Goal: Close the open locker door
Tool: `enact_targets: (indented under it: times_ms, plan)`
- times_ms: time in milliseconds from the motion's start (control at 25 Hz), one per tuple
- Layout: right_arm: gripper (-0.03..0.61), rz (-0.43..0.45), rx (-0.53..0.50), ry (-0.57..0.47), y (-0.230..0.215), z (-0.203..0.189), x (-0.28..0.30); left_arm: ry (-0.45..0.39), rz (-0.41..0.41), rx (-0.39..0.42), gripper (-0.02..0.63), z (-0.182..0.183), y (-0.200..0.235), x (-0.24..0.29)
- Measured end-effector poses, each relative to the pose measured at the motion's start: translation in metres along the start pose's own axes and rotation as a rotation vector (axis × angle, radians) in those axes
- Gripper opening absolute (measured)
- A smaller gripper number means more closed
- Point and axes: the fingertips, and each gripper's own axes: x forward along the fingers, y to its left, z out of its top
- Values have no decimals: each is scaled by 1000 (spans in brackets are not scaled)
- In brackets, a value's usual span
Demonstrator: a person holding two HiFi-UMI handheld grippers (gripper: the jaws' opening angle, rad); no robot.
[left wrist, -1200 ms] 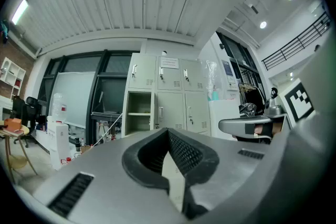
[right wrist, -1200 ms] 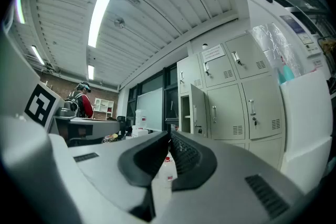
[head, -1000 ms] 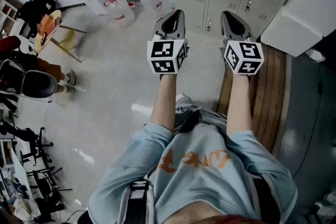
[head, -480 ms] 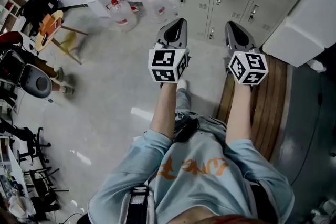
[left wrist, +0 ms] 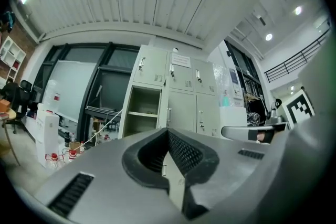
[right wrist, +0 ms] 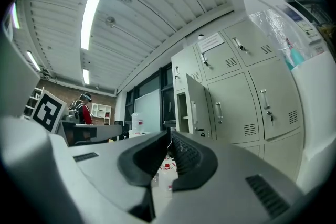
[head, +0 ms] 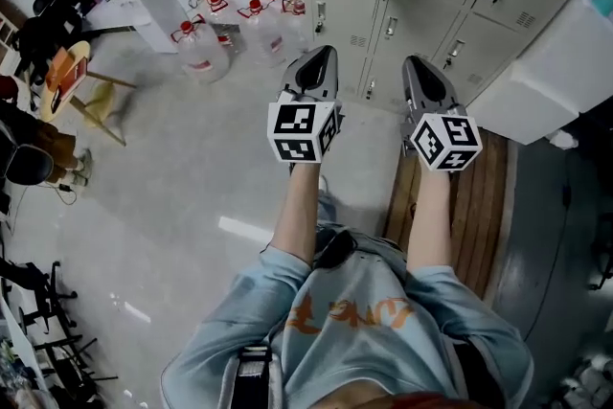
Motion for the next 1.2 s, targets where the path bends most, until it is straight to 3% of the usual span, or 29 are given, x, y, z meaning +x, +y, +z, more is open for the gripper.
enact_targets:
  times_ms: [440,600,920,1200]
  plan:
    - [40,-18,-43,-4,-18,-1,139,21,-35,-46,18,-9,105,109]
    - [40,-64,-26,-29,-36,-7,176,24,-60,-38,18,-13,135,152]
    - [40,-91,-47,-62,-67,3,195,40,-175,-67,18,-29,123,206]
    - [41,-92,-62,-70,-79,11,213,31,-201,-73,18,-27,125,232]
